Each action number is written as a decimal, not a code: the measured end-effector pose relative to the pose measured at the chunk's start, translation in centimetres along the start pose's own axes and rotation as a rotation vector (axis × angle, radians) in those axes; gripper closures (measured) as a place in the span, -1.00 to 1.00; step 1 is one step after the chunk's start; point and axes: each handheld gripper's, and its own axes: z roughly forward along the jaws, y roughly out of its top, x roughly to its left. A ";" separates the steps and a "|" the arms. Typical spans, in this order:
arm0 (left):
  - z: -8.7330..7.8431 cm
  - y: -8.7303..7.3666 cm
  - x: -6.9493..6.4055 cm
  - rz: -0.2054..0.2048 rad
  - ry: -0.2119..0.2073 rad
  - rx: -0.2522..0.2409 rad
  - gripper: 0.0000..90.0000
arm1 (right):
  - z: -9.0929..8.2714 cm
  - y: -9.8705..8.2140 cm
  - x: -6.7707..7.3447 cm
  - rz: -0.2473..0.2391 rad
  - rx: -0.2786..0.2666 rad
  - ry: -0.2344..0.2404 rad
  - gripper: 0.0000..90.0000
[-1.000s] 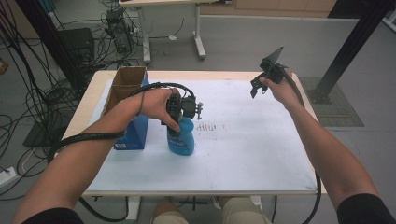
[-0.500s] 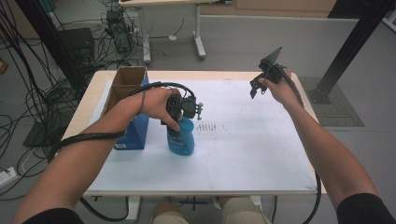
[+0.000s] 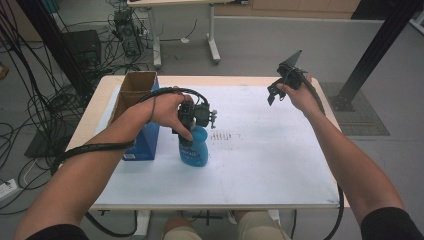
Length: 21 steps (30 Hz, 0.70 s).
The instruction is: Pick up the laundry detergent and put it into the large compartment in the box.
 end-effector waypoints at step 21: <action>0.0 -0.5 0.0 -0.003 0.004 -0.016 -0.22 | -0.1 0.0 0.0 -0.001 -0.002 0.000 -0.86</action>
